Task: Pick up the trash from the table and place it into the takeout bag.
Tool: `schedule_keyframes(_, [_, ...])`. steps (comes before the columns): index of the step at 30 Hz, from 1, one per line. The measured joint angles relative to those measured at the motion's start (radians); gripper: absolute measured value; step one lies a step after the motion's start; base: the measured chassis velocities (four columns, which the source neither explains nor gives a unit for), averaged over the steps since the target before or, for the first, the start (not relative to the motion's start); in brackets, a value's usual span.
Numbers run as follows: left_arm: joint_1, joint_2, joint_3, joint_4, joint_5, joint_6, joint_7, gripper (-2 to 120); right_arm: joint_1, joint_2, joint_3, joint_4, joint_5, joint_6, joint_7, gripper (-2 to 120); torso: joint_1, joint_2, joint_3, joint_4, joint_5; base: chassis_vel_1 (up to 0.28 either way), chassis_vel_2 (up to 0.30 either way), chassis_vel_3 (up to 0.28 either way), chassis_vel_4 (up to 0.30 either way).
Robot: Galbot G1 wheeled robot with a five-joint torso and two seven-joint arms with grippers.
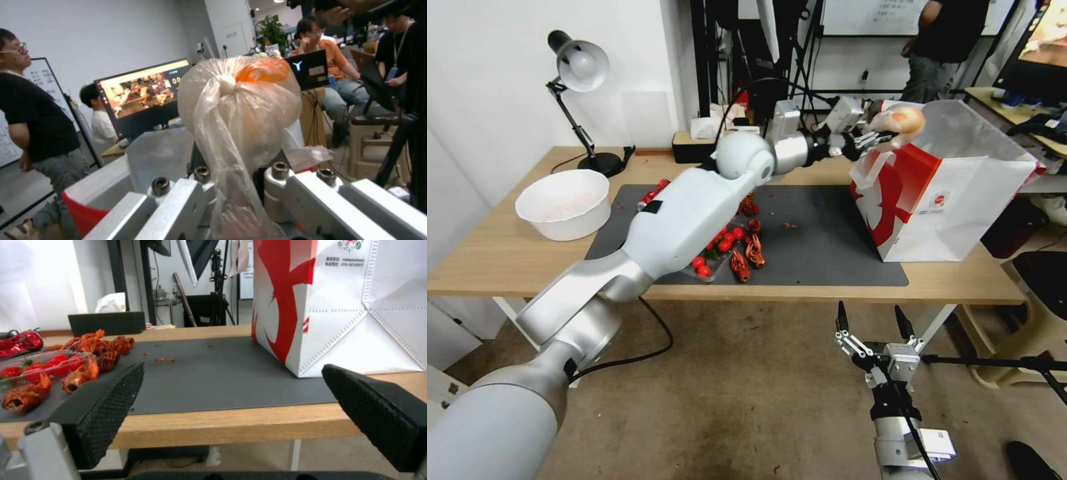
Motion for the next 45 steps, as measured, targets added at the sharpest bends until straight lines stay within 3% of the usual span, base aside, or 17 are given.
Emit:
schedule_keyframes(5, [-0.063,-0.073,0.031,0.115,0.006,-0.021,-0.016,6,0.001,-0.004,0.001,-0.005,0.002,0.005,0.000,100,0.000,0.000,0.000,0.0002,-0.0001,0.000,0.000,0.000,0.000])
schedule_keyframes(10, [-0.079,-0.120,0.038,0.174,-0.008,-0.033,-0.056,6,0.001,-0.007,0.001,-0.008,0.004,0.008,0.000,100,0.000,0.000,0.000,-0.0003,0.0001,0.000,0.000,0.000,0.000])
schedule_keyframes(14, [-0.089,-0.124,0.062,0.175,-0.031,-0.038,-0.080,6,0.002,-0.012,0.001,-0.009,0.005,0.008,0.001,100,0.000,0.000,0.000,0.0001,-0.0001,0.000,0.000,0.000,0.000])
schedule_keyframes(23, [-0.121,-0.122,0.118,0.189,-0.005,-0.047,-0.060,6,-0.002,-0.020,0.000,-0.010,0.007,0.011,0.001,100,0.000,0.000,0.000,0.0002,-0.0002,0.000,0.000,0.000,0.000])
schedule_keyframes(29, [-0.150,-0.121,0.133,0.178,0.000,-0.015,-0.138,6,-0.002,-0.019,-0.003,-0.017,0.007,0.013,0.001,100,0.000,0.000,0.000,0.0002,-0.0002,0.000,0.000,0.000,0.000])
schedule_keyframes(45, [-0.188,-0.120,0.219,0.174,0.145,0.038,-0.128,6,-0.005,-0.013,-0.001,-0.021,0.008,0.019,0.000,100,0.000,0.000,0.000,0.0000,-0.0001,0.000,0.000,0.000,0.000])
